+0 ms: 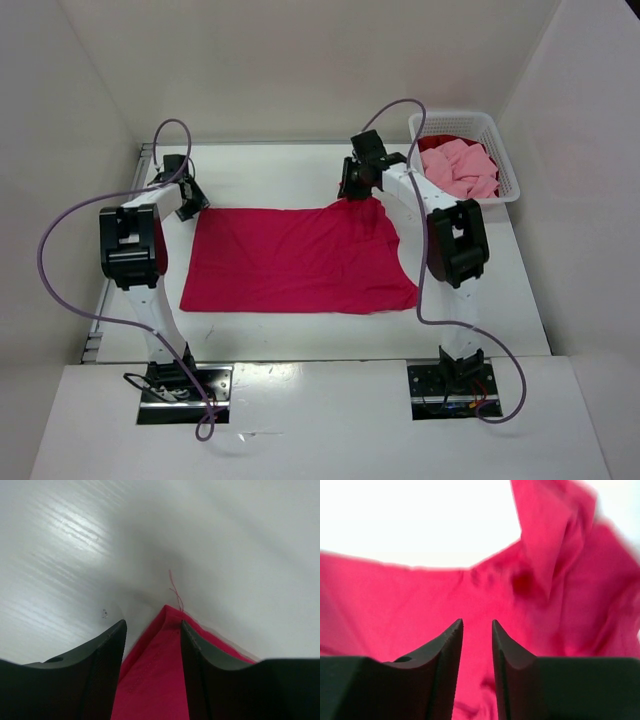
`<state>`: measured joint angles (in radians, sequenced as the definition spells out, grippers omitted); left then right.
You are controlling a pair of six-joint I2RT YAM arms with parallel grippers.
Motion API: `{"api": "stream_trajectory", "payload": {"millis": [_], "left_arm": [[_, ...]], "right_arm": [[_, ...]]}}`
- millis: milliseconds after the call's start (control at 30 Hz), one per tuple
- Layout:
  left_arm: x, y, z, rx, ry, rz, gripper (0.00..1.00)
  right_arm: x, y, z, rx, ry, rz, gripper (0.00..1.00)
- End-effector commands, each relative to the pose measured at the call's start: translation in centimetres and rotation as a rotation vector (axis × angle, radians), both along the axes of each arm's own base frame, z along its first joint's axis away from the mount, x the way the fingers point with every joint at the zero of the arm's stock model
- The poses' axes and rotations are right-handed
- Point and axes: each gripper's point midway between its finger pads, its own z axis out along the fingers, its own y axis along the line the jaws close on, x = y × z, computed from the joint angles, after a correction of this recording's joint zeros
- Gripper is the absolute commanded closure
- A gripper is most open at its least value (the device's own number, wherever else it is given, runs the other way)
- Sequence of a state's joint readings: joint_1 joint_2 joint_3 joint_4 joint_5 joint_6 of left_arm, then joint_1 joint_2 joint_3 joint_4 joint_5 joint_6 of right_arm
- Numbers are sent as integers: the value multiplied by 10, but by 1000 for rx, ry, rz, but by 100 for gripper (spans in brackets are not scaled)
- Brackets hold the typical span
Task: Fold and stack the t-shirts
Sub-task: Grap the side of the flattened tshirt furthest away from the robot with both arms
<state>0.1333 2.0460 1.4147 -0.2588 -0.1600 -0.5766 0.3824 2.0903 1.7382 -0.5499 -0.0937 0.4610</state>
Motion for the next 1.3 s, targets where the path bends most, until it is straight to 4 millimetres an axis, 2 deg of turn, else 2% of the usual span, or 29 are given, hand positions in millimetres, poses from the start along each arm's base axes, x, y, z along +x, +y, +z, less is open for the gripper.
{"api": "stream_trajectory", "payload": {"millis": [0, 100, 133, 167, 200, 267, 300, 367, 400, 467, 500, 533, 567, 667, 800, 933, 967, 1033, 1067, 1100, 1200, 1233, 1267], "left_arm": [[19, -6, 4, -22, -52, -48, 45], [25, -8, 7, -29, -78, -57, 42], [25, -8, 7, -29, -78, -57, 42], [24, -8, 2, -31, -69, -56, 42], [24, -8, 2, -31, -69, -56, 44], [24, -8, 2, -31, -69, -56, 50], [24, -8, 2, -31, -69, -56, 51], [27, -8, 6, -35, -80, -49, 52], [26, -8, 1, -36, -71, -49, 52], [26, -8, 1, -36, -71, -49, 52], [26, -8, 1, -36, -71, -49, 52], [29, -10, 5, -42, -81, -55, 52], [30, -10, 5, -42, -81, -55, 52], [30, -10, 5, -42, -81, -55, 51], [30, -10, 5, -42, -81, -55, 50], [27, -10, 1, -44, -72, -55, 50], [25, -10, 3, -44, -72, -55, 50], [25, -10, 3, -44, -72, -55, 50], [25, -10, 3, -44, -72, -55, 50], [24, -9, 2, -36, -71, -49, 50], [28, -8, 13, -32, -98, -50, 50], [28, -8, 17, -31, -107, -50, 50], [28, -8, 15, -31, -107, -50, 50]], "right_arm": [[45, -13, 27, -91, -138, -49, 61], [67, -19, 27, -157, -172, -69, 55], [73, -23, 10, -205, -155, -67, 55], [78, -24, 8, -226, -155, -68, 54], [86, -25, 17, -237, -178, -75, 54], [95, -28, 10, -281, -181, -71, 53], [104, -26, 3, -292, -186, -70, 53], [107, -26, -9, -316, -166, -49, 53], [113, -24, -17, -317, -163, -48, 53], [114, -16, -19, -332, -173, -15, 53], [112, -17, -26, -338, -157, -12, 53], [109, -10, -32, -348, -151, 12, 53], [109, -4, -28, -350, -164, 28, 53], [108, -6, -40, -364, -148, 26, 53], [109, -8, -40, -377, -151, 28, 54], [109, -8, -56, -385, -132, 32, 54], [111, -7, -51, -380, -143, 30, 54], [109, -8, -66, -391, -116, 35, 54], [110, -7, -63, -388, -125, 34, 54], [110, -9, -70, -399, -115, 31, 54], [113, -8, -73, -397, -121, 29, 54], [115, -6, -68, -392, -133, 26, 54], [114, -5, -73, -388, -123, 34, 54]]}}
